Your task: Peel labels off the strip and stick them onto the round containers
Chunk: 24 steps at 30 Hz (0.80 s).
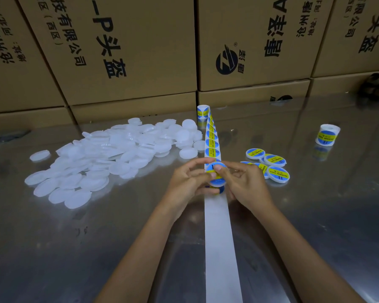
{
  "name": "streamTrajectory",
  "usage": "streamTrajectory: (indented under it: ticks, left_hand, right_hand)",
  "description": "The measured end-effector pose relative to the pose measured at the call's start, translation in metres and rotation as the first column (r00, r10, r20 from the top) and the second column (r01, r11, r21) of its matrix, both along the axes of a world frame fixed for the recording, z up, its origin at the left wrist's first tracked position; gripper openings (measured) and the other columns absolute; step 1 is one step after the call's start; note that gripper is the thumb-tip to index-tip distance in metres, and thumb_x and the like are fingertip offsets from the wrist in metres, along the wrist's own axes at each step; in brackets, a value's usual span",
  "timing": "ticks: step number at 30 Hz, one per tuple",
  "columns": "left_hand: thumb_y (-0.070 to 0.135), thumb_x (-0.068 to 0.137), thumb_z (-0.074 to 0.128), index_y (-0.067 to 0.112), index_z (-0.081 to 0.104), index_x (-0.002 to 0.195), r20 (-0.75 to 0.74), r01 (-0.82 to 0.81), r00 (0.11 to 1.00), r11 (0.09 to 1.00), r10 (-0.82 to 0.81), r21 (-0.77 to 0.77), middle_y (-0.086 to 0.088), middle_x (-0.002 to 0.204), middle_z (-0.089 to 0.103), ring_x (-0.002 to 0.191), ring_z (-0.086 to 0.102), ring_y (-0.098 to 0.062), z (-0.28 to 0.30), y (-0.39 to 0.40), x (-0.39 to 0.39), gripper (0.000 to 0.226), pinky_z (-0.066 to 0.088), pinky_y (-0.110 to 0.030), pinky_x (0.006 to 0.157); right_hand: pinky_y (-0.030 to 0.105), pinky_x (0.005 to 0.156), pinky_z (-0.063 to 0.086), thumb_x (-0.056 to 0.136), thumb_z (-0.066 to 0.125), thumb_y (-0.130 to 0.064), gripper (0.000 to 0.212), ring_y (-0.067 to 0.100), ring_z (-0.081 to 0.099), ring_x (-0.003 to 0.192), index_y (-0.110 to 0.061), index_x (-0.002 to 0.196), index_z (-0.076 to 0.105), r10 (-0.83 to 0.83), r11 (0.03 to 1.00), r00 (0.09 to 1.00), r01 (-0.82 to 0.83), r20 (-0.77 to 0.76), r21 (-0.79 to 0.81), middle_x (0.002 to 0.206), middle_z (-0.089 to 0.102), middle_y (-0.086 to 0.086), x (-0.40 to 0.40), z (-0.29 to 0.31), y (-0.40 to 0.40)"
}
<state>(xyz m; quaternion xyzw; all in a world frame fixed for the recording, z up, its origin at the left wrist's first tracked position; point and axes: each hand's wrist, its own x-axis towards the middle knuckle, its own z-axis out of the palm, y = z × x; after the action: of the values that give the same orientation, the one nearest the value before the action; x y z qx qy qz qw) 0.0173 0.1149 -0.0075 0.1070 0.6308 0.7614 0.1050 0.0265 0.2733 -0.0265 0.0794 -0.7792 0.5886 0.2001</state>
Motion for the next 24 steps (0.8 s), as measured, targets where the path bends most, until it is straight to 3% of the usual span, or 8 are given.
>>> streamTrajectory:
  ticks: [3,7,9,12,14,16,20,24]
  left_hand:
    - [-0.010,0.086,0.070,0.008,0.063,0.123,-0.028,0.002,1.000,1.000,-0.003,-0.026,-0.020,0.108,0.073,0.090,0.074,-0.028,-0.0002,0.0038,0.0014,0.042,0.063,-0.033,0.075]
    - [-0.003,0.084,0.075,0.007,0.069,0.113,-0.026,-0.083,0.996,0.997,0.083,0.004,-0.019,0.101,0.076,0.089,0.075,-0.031,0.0000,0.0040,0.0014,0.031,0.063,-0.033,0.069]
    - [0.002,0.085,0.075,0.009,0.071,0.107,-0.009,-0.110,0.994,0.993,0.110,0.030,-0.016,0.099,0.077,0.087,0.076,-0.030,-0.0002,0.0025,0.0002,0.024,0.063,-0.033,0.067]
    - [0.005,0.088,0.073,0.009,0.072,0.104,0.010,-0.157,0.988,0.987,0.157,0.046,-0.013,0.095,0.078,0.081,0.076,-0.026,-0.0011,-0.0002,-0.0019,0.016,0.062,-0.032,0.064]
    - [0.007,0.090,0.071,0.007,0.072,0.104,0.022,-0.181,0.983,0.982,0.180,0.052,-0.013,0.094,0.077,0.079,0.075,-0.025,-0.0017,-0.0021,-0.0026,0.014,0.062,-0.032,0.062]
    - [0.009,0.090,0.071,0.004,0.072,0.105,0.038,-0.184,0.983,0.981,0.182,0.060,-0.016,0.096,0.077,0.080,0.075,-0.027,-0.0012,-0.0026,-0.0026,0.015,0.063,-0.035,0.062]
    - [0.011,0.091,0.070,0.005,0.073,0.104,0.053,-0.170,0.984,0.984,0.168,0.053,-0.016,0.098,0.076,0.082,0.075,-0.029,-0.0003,-0.0012,-0.0022,0.014,0.061,-0.033,0.059]
    - [0.010,0.094,0.066,0.005,0.072,0.107,0.034,-0.131,0.991,0.990,0.130,0.056,-0.015,0.102,0.076,0.086,0.076,-0.028,-0.0019,0.0012,-0.0013,0.015,0.063,-0.034,0.063]
  right_hand:
    - [0.010,0.048,0.034,0.098,0.060,-0.022,0.020,0.000,0.050,0.041,-0.012,0.097,0.077,-0.020,0.999,1.000,0.021,0.014,-0.039,0.041,0.052,-0.019,0.0003,0.0000,-0.0017]
    - [0.027,0.050,0.038,0.102,0.050,-0.032,0.043,0.008,0.043,0.039,-0.021,0.062,0.060,-0.028,0.999,0.999,0.026,0.036,0.041,0.038,0.047,-0.003,0.0005,0.0020,-0.0013]
    - [0.025,0.050,0.040,0.101,0.049,-0.037,0.039,0.011,0.047,0.039,-0.021,0.068,0.063,0.036,0.999,0.998,-0.038,0.052,0.033,0.041,0.051,0.003,0.0011,0.0039,-0.0019]
    - [0.020,0.052,0.045,0.092,0.065,-0.039,0.012,0.013,0.053,0.044,-0.031,0.101,0.069,0.145,0.988,0.983,-0.149,0.110,0.035,0.049,0.058,0.011,0.0007,0.0029,-0.0049]
    - [0.016,0.054,0.045,0.087,0.073,-0.035,0.028,0.011,0.054,0.047,-0.035,0.112,0.062,0.161,0.984,0.977,-0.170,0.143,0.054,0.053,0.061,0.013,-0.0012,-0.0007,-0.0053]
    - [0.018,0.057,0.047,0.086,0.074,-0.035,0.032,0.011,0.054,0.048,-0.037,0.114,0.059,0.141,0.987,0.980,-0.149,0.137,0.053,0.054,0.062,0.015,-0.0023,-0.0026,-0.0041]
    - [0.019,0.050,0.043,0.095,0.064,-0.030,0.013,0.013,0.047,0.041,-0.031,0.104,0.073,0.138,0.990,0.989,-0.139,0.060,0.013,0.046,0.055,0.009,-0.0021,-0.0036,-0.0038]
    - [0.022,0.049,0.042,0.101,0.054,-0.026,0.022,0.015,0.048,0.039,-0.024,0.091,0.074,0.100,0.995,0.994,-0.099,0.036,-0.009,0.043,0.053,0.008,-0.0040,-0.0056,-0.0032]
